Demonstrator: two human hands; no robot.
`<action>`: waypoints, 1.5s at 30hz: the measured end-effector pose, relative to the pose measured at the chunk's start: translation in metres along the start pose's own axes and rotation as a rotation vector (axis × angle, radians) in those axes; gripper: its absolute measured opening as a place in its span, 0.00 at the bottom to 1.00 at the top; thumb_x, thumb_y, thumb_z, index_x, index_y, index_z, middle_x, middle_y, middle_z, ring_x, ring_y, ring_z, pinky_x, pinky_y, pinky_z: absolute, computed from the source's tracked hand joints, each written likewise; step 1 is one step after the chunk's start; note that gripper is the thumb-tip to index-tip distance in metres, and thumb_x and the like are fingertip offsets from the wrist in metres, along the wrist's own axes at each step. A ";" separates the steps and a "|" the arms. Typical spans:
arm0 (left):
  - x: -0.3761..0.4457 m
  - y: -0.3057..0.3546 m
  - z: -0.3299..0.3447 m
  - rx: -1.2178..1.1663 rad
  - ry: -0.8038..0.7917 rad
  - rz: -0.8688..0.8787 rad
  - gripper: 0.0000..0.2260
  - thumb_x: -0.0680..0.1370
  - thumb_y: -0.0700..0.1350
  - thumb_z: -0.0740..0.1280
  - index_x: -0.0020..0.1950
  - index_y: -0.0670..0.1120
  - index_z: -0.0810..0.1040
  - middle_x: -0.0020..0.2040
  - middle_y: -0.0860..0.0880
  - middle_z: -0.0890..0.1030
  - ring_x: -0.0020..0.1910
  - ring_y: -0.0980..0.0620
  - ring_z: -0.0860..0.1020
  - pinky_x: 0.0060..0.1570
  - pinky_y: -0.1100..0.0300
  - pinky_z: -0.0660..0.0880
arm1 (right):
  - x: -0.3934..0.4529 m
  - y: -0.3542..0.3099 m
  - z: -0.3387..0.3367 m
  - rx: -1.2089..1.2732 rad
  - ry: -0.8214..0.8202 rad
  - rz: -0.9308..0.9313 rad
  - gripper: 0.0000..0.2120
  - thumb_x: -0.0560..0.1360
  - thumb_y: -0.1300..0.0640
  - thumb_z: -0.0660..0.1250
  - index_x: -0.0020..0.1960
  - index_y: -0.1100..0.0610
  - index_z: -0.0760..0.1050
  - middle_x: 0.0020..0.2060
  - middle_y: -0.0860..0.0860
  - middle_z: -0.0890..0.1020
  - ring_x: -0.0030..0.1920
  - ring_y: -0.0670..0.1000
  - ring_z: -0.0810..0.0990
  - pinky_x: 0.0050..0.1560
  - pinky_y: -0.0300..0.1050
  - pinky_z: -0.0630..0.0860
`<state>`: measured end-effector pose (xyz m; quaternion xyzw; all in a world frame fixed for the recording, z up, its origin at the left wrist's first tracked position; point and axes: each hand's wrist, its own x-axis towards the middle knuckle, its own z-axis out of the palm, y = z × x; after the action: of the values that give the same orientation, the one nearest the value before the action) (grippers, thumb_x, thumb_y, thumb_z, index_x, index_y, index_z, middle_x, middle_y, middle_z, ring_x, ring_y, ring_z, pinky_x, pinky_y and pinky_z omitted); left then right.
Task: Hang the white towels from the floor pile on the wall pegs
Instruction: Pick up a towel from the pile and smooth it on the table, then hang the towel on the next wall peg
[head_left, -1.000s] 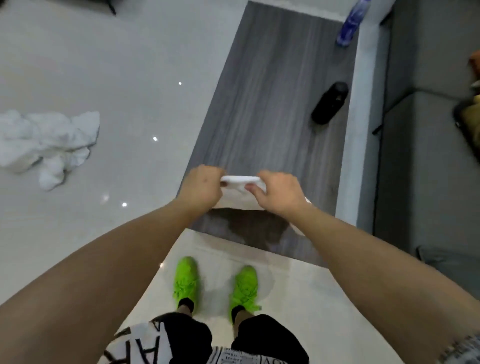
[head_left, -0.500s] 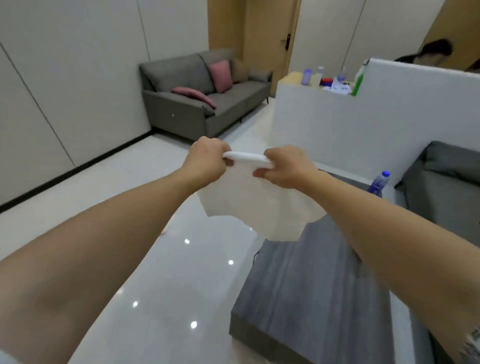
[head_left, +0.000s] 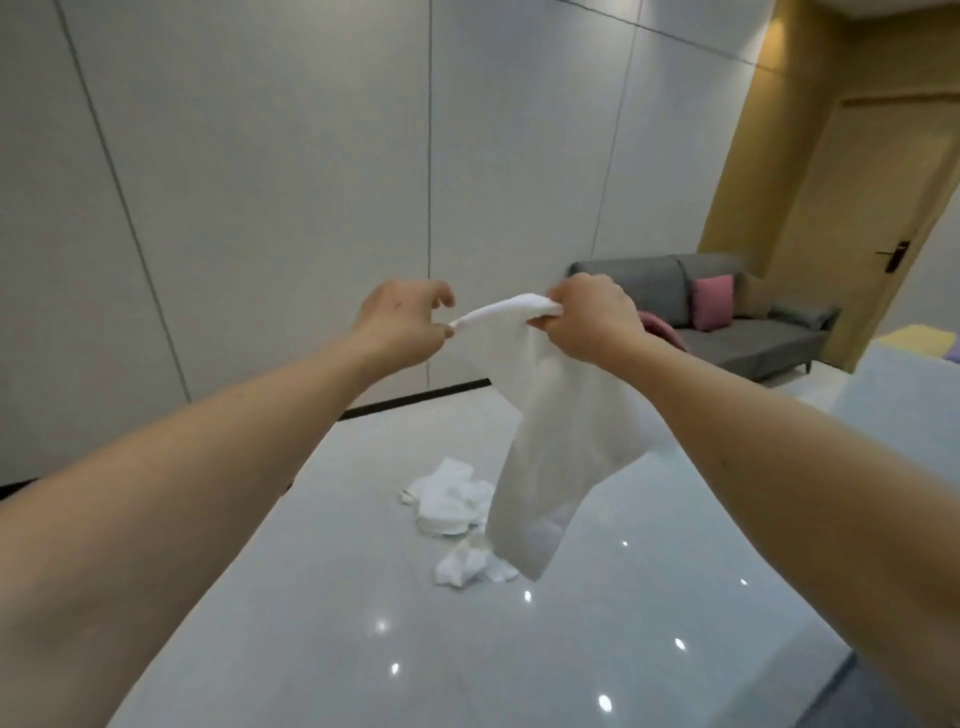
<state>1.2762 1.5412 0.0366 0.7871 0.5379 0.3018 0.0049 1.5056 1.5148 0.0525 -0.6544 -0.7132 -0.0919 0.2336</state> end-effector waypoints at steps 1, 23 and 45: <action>-0.003 -0.024 -0.011 0.017 0.018 -0.041 0.15 0.76 0.50 0.70 0.63 0.53 0.77 0.60 0.51 0.79 0.58 0.48 0.75 0.57 0.54 0.72 | 0.014 -0.023 0.012 0.025 -0.018 -0.036 0.12 0.75 0.47 0.67 0.36 0.50 0.75 0.31 0.48 0.76 0.35 0.53 0.76 0.32 0.42 0.66; -0.052 -0.446 -0.238 0.523 0.201 -0.696 0.26 0.74 0.58 0.68 0.69 0.51 0.69 0.64 0.49 0.75 0.63 0.46 0.71 0.59 0.49 0.73 | 0.237 -0.568 0.215 0.489 -0.242 -0.885 0.15 0.73 0.46 0.68 0.32 0.53 0.72 0.34 0.52 0.78 0.39 0.58 0.78 0.31 0.43 0.64; -0.233 -0.757 -0.489 0.574 0.323 -0.937 0.11 0.73 0.49 0.66 0.55 0.54 0.77 0.49 0.53 0.77 0.49 0.51 0.76 0.44 0.55 0.73 | 0.196 -1.054 0.267 0.707 -0.314 -1.250 0.17 0.74 0.47 0.69 0.29 0.49 0.70 0.28 0.47 0.75 0.30 0.48 0.74 0.27 0.41 0.64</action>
<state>0.3470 1.5075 0.0750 0.3781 0.8838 0.2259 -0.1579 0.4131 1.6730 0.0925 -0.0164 -0.9654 0.1224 0.2298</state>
